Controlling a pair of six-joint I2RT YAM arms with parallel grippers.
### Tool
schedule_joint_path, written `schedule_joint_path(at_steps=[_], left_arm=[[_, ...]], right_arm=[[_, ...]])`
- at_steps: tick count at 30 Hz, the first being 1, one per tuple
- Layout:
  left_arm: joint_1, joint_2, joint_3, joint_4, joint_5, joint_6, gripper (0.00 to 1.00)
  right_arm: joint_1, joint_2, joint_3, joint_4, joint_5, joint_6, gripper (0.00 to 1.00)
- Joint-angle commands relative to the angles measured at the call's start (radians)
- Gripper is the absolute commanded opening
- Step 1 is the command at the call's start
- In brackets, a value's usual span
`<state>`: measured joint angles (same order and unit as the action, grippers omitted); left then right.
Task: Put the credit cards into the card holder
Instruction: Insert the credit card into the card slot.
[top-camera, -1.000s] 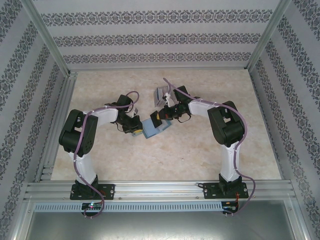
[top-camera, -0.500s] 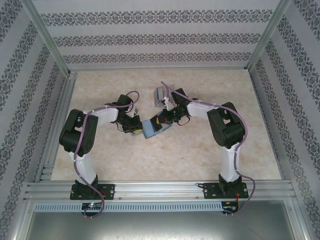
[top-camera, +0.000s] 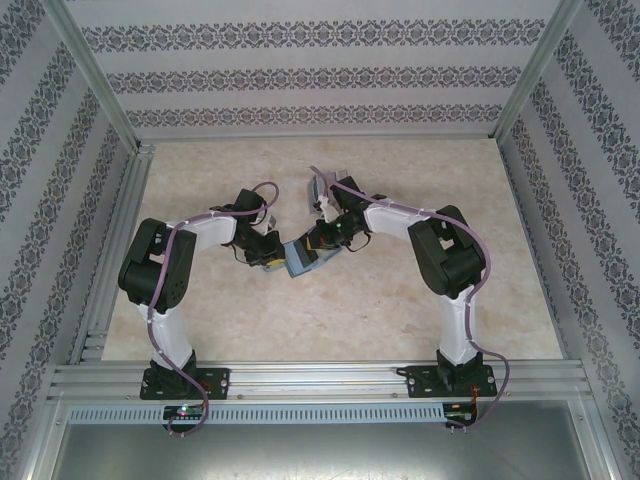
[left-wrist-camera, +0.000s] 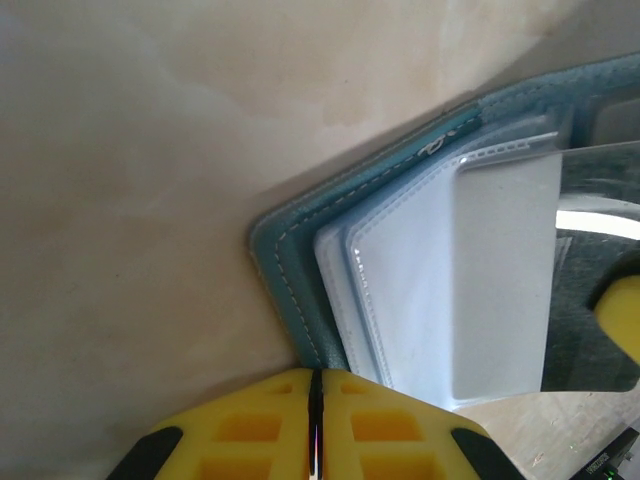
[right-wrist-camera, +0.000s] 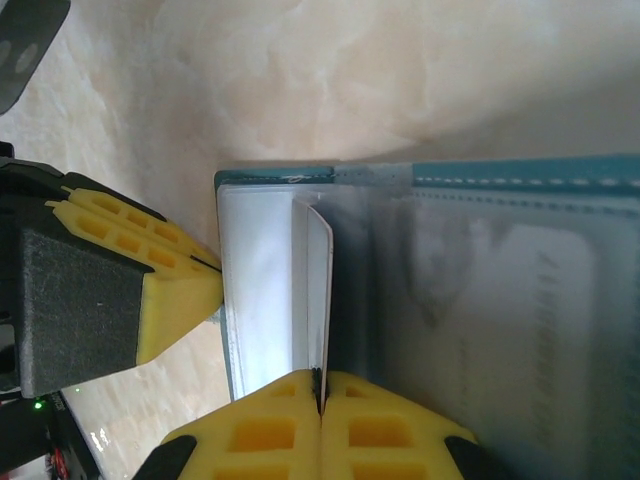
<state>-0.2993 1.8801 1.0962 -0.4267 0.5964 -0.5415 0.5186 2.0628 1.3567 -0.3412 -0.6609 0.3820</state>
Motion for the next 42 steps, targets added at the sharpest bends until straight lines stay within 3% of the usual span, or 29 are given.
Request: schedule_joint_path(at_steps=[1, 7, 17, 20, 23, 27, 32, 36, 40, 42], left_arm=[[-0.013, 0.009, -0.01, -0.008, -0.047, 0.005, 0.11], [-0.02, 0.017, 0.001, -0.009, -0.049, 0.005, 0.11], [-0.024, 0.013, 0.004, -0.012, -0.05, 0.008, 0.11], [-0.024, 0.0, 0.005, -0.018, -0.049, 0.009, 0.11], [-0.023, -0.016, 0.01, -0.03, -0.061, 0.016, 0.11], [-0.014, -0.037, 0.019, -0.051, -0.077, 0.03, 0.1], [-0.011, -0.09, 0.034, -0.06, -0.061, 0.02, 0.12], [-0.01, -0.11, 0.089, -0.063, -0.009, 0.015, 0.21], [-0.009, -0.096, 0.176, -0.105, -0.034, 0.036, 0.29], [-0.008, -0.054, 0.237, -0.141, -0.062, 0.067, 0.3]], right_arm=[[0.038, 0.046, 0.026, -0.077, 0.049, -0.039, 0.03], [0.064, 0.061, 0.043, -0.11, 0.103, -0.061, 0.06], [0.101, 0.1, 0.07, -0.105, 0.075, -0.057, 0.11], [0.096, 0.064, 0.058, -0.106, 0.082, -0.065, 0.15], [0.088, -0.003, 0.053, -0.135, 0.127, -0.085, 0.31], [0.054, -0.101, 0.026, -0.133, 0.12, -0.096, 0.4], [-0.005, -0.21, -0.019, -0.142, 0.115, -0.097, 0.42], [-0.031, -0.274, -0.093, -0.13, 0.12, -0.087, 0.42], [-0.028, -0.317, -0.193, -0.092, 0.075, -0.059, 0.34], [-0.021, -0.332, -0.242, -0.072, 0.061, -0.044, 0.25]])
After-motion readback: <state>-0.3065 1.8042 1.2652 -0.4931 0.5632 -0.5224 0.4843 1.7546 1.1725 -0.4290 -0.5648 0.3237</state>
